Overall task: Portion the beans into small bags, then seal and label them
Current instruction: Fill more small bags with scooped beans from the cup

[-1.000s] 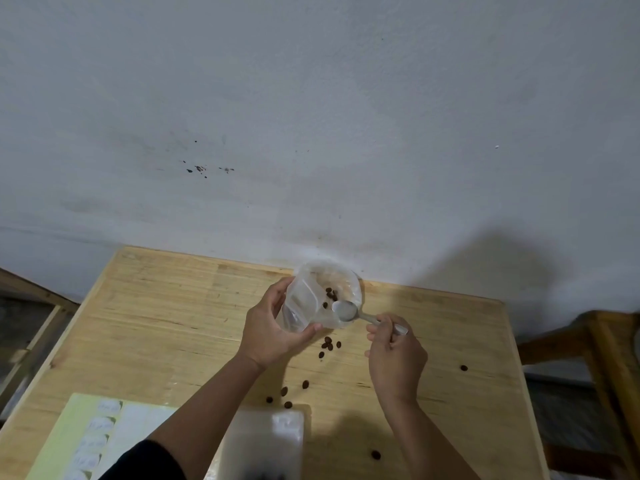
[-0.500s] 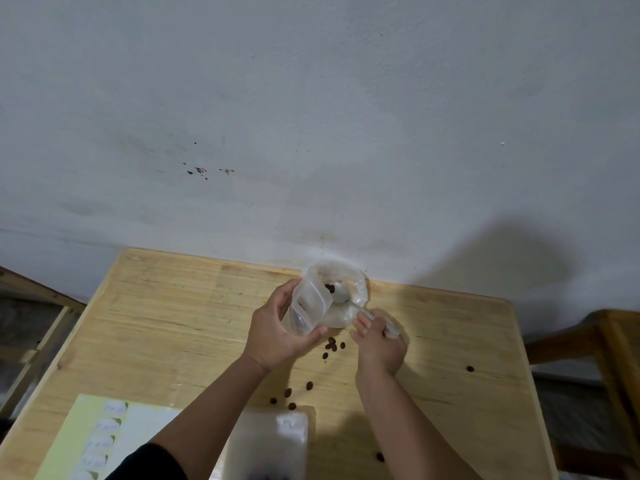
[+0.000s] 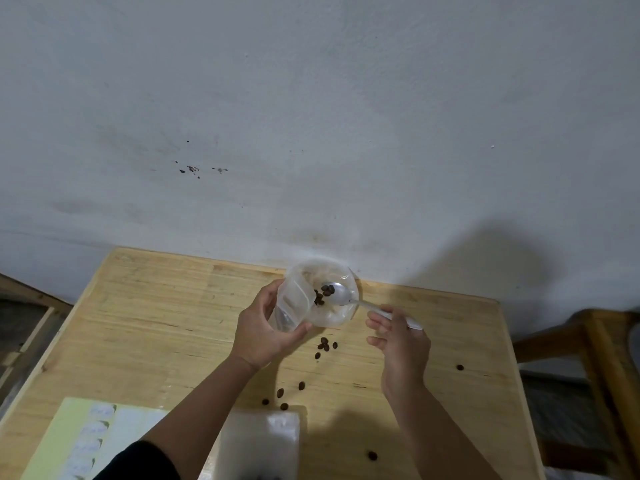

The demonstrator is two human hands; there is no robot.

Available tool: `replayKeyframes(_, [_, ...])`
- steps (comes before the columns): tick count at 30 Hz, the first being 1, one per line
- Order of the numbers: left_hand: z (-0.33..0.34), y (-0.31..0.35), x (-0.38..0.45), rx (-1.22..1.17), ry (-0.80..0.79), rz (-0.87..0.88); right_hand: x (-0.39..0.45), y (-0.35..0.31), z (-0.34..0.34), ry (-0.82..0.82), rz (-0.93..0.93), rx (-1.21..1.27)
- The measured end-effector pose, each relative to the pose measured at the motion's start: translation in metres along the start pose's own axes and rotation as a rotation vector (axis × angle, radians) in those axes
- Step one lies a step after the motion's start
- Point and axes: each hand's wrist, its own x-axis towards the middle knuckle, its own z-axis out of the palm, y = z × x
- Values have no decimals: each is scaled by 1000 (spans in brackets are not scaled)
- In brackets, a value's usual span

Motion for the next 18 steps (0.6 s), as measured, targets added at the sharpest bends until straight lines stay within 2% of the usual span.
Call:
replayKeyframes(6, [2, 3, 1, -1, -4, 6, -20, -32, 2, -102, -202, -11])
replayKeyframes(12, [4, 4, 1, -11, -7, 20, -41, -36, 10, -208, -546, -366])
replayKeyframes(15, [3, 5, 0, -22, -8, 24, -40, -30, 8, -101, -640, -345])
replayKeyframes(18, [2, 6, -1, -33, -6, 36, -29, -13, 7, 20, -592, -417])
